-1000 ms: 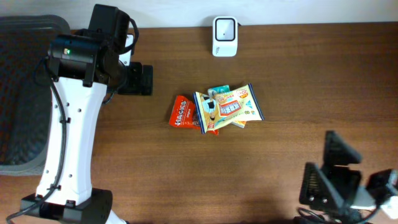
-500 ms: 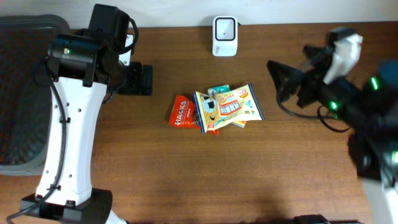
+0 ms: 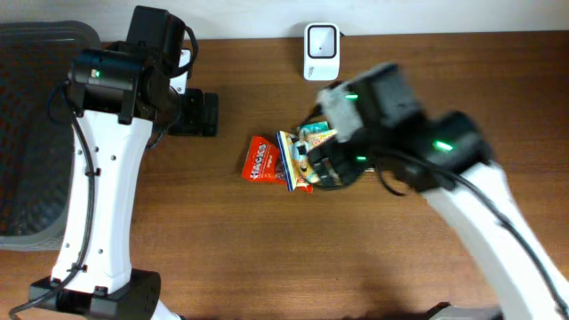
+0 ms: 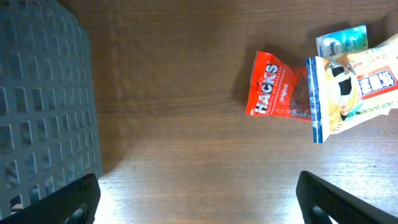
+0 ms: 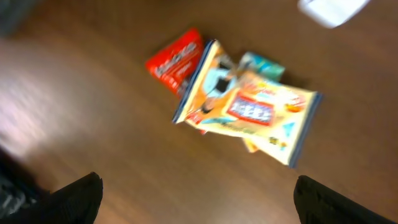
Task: Scan the item barcode
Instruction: 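Raise the right arm and move the right gripper over the pile, then grasp the large wipes pack with the right gripper and lift it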
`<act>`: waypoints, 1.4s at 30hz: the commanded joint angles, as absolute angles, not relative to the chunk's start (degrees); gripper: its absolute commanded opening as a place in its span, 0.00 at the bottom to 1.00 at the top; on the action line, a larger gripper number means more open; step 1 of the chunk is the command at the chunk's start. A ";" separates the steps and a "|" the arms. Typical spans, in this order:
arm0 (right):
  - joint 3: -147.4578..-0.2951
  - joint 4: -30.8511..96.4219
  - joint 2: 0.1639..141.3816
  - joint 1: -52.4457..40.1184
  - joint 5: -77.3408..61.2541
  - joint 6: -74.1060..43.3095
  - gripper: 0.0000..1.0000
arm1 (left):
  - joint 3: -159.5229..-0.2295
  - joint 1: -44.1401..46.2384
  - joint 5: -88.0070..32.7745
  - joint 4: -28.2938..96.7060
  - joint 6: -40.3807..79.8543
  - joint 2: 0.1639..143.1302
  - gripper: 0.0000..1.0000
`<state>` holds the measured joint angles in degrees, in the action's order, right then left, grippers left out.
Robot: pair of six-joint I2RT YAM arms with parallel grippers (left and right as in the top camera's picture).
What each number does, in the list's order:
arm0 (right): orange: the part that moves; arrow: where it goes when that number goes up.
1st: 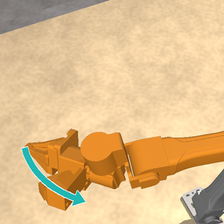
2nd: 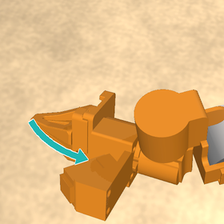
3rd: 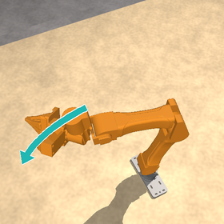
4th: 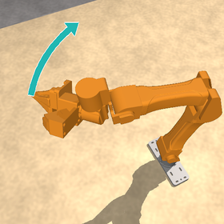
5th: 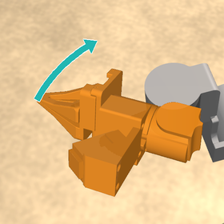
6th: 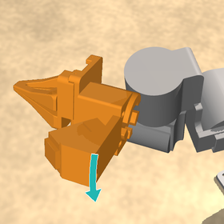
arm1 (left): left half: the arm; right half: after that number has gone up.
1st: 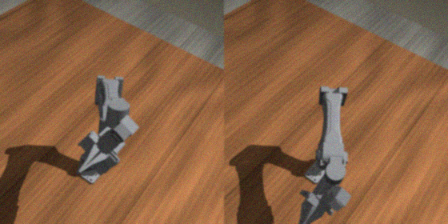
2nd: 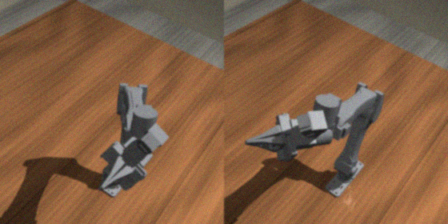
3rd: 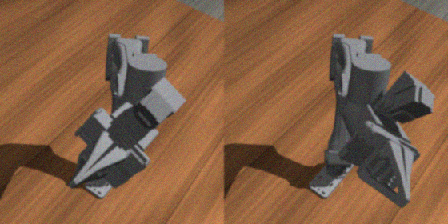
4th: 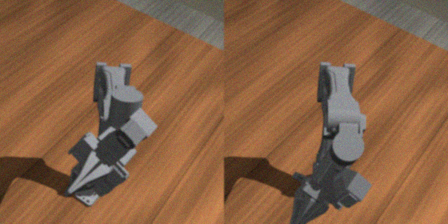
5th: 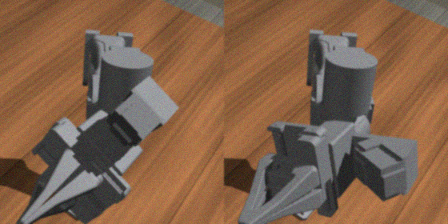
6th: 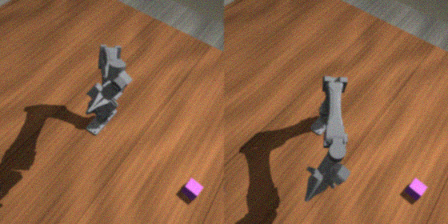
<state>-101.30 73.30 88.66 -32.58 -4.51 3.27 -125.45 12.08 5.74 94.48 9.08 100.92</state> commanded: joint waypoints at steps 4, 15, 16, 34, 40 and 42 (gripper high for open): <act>-101.69 73.45 99.31 -35.40 -5.45 3.66 0.98 | -125.36 11.99 5.19 94.37 9.58 100.64 0.99; -101.67 71.11 112.44 -35.81 -5.32 4.05 0.93 | -125.36 11.99 5.19 94.37 9.58 100.64 0.99; -101.67 70.87 112.88 -36.01 -5.08 4.25 0.93 | -125.36 11.99 5.19 94.37 9.58 100.64 0.99; -92.03 58.26 114.17 -41.28 16.43 0.34 0.94 | -125.36 11.99 5.19 94.37 9.58 100.64 0.99; -91.90 56.55 114.63 -41.30 16.73 0.32 0.94 | -125.36 11.99 5.19 94.37 9.58 100.64 0.99; -90.06 54.63 114.72 -41.30 14.63 0.32 0.94 | -125.36 11.99 5.19 94.37 9.58 100.64 0.99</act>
